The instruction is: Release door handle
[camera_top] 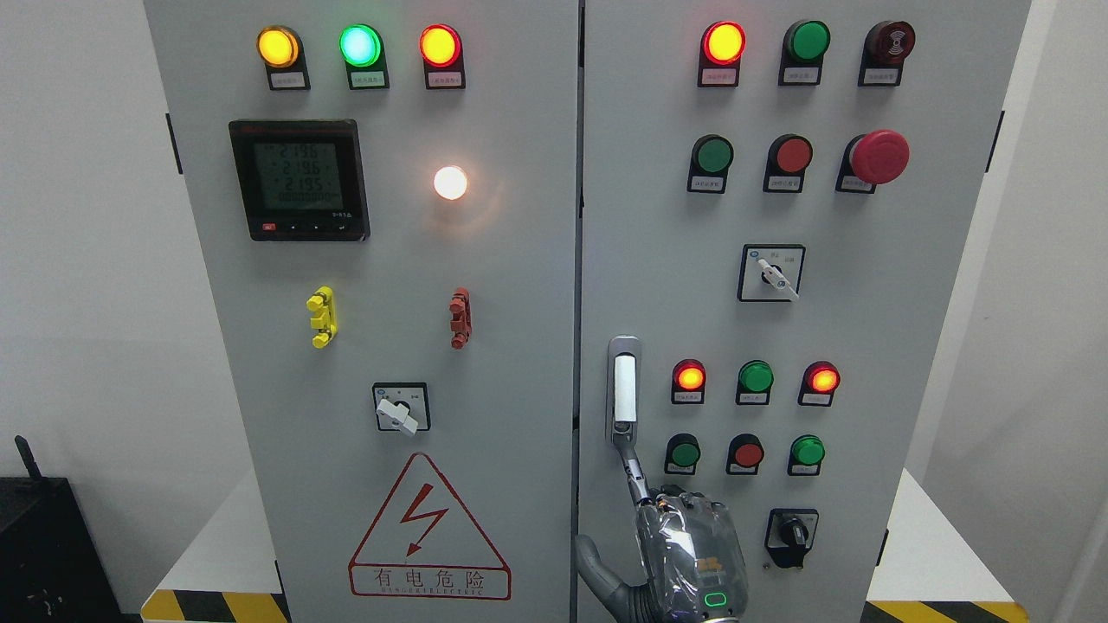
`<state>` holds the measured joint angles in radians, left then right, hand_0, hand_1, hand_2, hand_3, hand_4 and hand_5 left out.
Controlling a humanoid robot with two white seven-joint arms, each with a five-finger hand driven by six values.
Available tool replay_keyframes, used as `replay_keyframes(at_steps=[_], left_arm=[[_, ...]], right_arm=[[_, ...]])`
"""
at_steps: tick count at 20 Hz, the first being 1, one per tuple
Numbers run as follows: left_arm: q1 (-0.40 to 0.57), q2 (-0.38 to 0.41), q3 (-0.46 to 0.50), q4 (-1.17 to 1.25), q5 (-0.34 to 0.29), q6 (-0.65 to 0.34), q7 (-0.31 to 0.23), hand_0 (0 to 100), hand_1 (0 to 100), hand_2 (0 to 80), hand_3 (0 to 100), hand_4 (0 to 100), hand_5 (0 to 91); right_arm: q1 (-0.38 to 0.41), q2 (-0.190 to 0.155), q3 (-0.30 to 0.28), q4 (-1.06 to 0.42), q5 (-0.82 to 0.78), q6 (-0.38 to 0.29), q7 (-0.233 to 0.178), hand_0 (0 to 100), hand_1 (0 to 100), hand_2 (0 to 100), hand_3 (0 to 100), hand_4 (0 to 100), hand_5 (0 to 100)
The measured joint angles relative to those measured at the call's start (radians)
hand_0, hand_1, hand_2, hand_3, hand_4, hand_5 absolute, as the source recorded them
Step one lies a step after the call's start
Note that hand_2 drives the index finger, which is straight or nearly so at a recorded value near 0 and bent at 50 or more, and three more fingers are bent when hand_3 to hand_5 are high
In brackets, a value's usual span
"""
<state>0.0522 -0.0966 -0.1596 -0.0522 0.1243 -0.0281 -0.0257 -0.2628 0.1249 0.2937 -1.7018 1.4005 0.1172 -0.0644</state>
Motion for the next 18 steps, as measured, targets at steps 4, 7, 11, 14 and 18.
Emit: replay_keyframes(at_steps=[4,7,11,14,18], left_arm=[[0.000,0.000,0.000,0.000,0.000,0.000,0.000,0,0,4.6,11,0,0.0],[0.000,0.000,0.000,0.000,0.000,0.000,0.000,0,0,4.5,11,0,0.0],[0.000,0.000,0.000,0.000,0.000,0.002,0.000,0,0,4.5,11,0,0.0],[0.000,0.000,0.000,0.000,0.000,0.007,0.000,0,0,4.6,11,0,0.0],[0.000,0.000,0.000,0.000,0.000,0.003,0.000,0,0,4.6,11,0,0.0]], right_arm=[[-0.001,0.000,-0.001,0.002,0.000,0.000,-0.002,31,23,3,84,77,74],[-0.002,0.000,-0.001,0.002,-0.001,0.000,-0.004,30,23,2,83,76,74],[-0.003,0.000,-0.001,0.002,-0.002,0.000,-0.013,30,23,2,83,76,74],[-0.003,0.000,-0.001,0.002,-0.004,0.001,-0.020,30,23,4,83,76,74],[-0.004,0.001,-0.001,0.004,-0.006,0.001,-0.027,30,24,7,83,76,74]])
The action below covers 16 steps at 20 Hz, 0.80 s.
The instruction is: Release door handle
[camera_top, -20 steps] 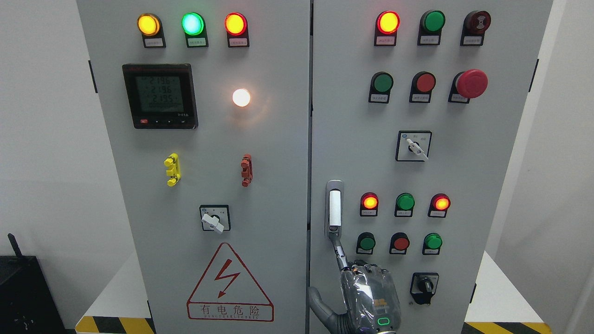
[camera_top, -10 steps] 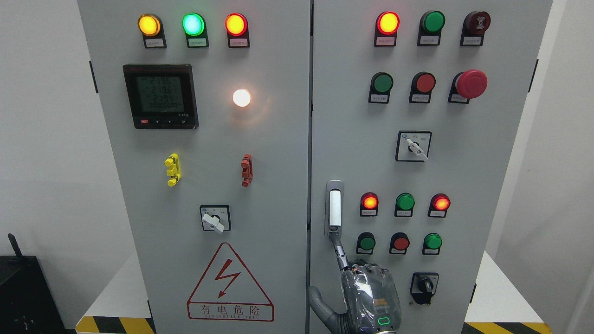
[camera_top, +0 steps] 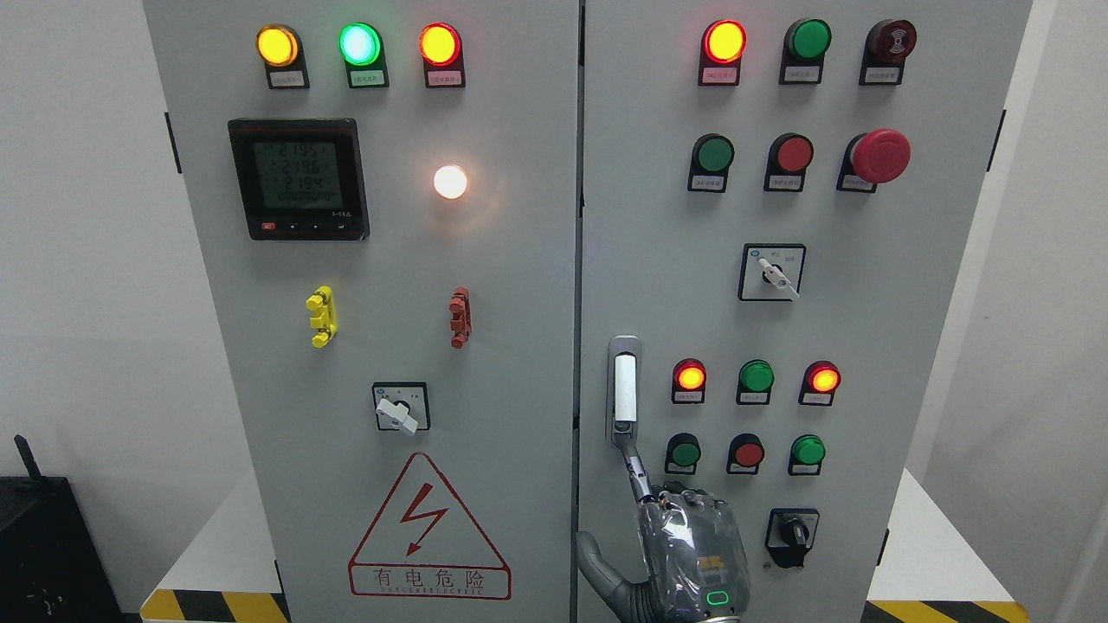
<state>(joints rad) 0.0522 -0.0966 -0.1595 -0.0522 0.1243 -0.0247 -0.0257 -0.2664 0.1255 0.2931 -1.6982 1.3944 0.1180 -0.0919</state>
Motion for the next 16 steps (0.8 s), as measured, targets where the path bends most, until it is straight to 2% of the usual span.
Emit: replay_keyframes(at_steps=[4,6,16], left_arm=[[0.000,0.000,0.000,0.000,0.000,-0.003,0.000,0,0,4.6,11,0,0.0],[0.000,0.000,0.000,0.000,0.000,-0.003,0.000,0,0,4.6,11,0,0.0],[0.000,0.000,0.000,0.000,0.000,-0.003,0.000,0,0,4.7,11,0,0.0]], right_arm=[[0.001,0.000,0.000,0.001,-0.002,0.000,-0.003,30,24,11,83,76,74],[0.001,0.000,0.000,0.001,-0.002,-0.002,-0.004,30,24,19,83,76,74],[0.000,0.001,0.000,0.001,-0.004,-0.006,-0.004,30,24,18,82,76,74]])
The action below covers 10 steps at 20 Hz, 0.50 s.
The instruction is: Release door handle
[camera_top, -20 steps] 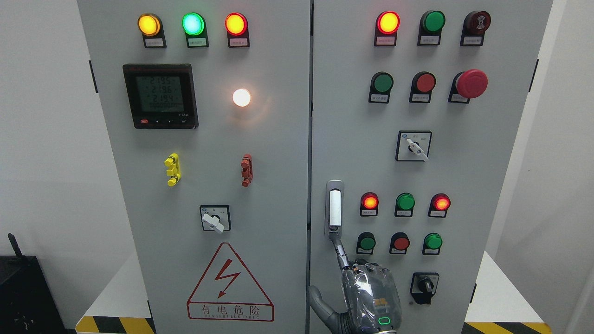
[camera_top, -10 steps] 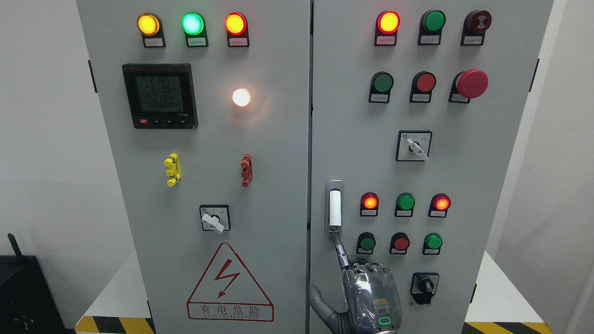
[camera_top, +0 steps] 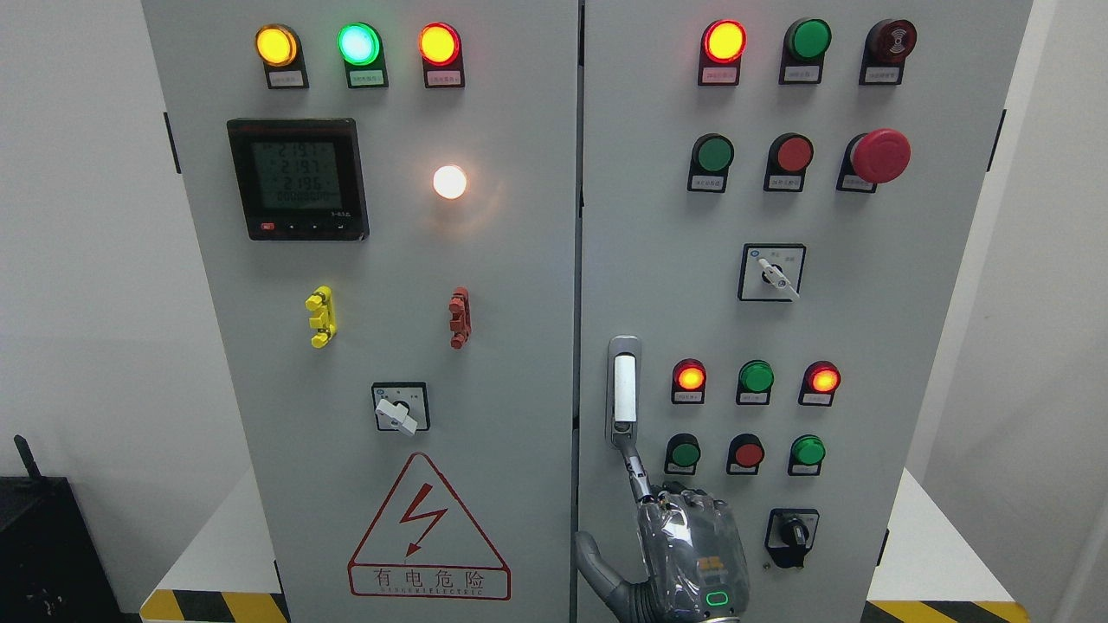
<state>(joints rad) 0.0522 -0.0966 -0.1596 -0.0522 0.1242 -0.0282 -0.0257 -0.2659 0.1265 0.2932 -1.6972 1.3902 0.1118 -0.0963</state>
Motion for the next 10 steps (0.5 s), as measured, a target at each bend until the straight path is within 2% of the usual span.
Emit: replay_keyframes(at_steps=[10], left_arm=[[0.000,0.000,0.000,0.000,0.000,-0.001,0.000,0,0,4.5,11,0,0.0]], right_arm=[[-0.002,0.000,-0.001,-0.028,-0.001,0.000,-0.002,31,24,20,81,76,73]])
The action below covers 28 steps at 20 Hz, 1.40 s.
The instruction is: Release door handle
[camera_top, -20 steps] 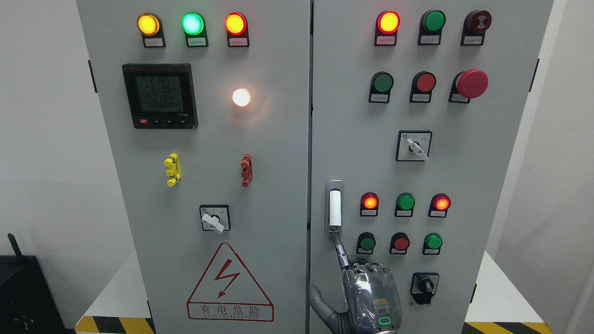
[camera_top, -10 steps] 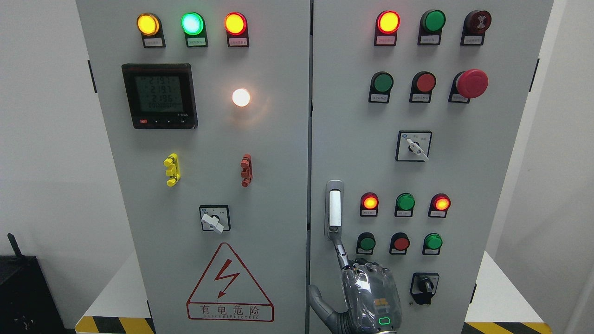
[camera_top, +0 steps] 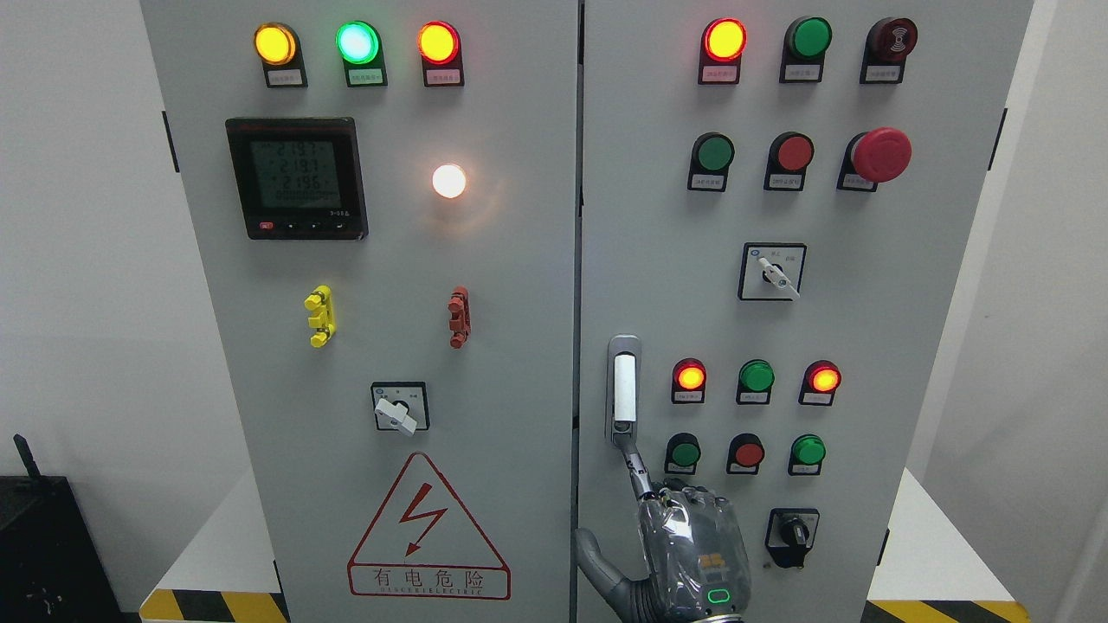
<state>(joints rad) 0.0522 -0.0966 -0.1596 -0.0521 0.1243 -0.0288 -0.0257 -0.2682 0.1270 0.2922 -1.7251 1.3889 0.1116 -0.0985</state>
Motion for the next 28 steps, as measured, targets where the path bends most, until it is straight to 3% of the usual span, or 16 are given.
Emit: replay_keyframes(at_steps=[7,20,25,28], left_arm=[[0.000,0.000,0.000,0.000,0.000,0.000,0.000,0,0,4.5,11,0,0.0],[0.000,0.000,0.000,0.000,0.000,-0.001,0.000,0,0,4.5,11,0,0.0],[0.000,0.000,0.000,0.000,0.000,0.000,0.000,0,0,4.5,11,0,0.0],[0.000,0.000,0.000,0.000,0.000,0.000,0.000,0,0,4.5,11,0,0.0]], right_arm=[[0.000,0.000,0.000,-0.020,-0.001,0.000,0.006,31,25,23,80,75,73],[0.000,0.001,0.000,-0.050,-0.002,-0.004,-0.018,33,29,24,79,74,73],[0.004,0.001,-0.001,-0.065,-0.006,-0.007,-0.019,36,30,29,79,74,72],[0.011,0.001,-0.001,-0.079,-0.007,-0.013,-0.023,38,30,41,79,73,70]])
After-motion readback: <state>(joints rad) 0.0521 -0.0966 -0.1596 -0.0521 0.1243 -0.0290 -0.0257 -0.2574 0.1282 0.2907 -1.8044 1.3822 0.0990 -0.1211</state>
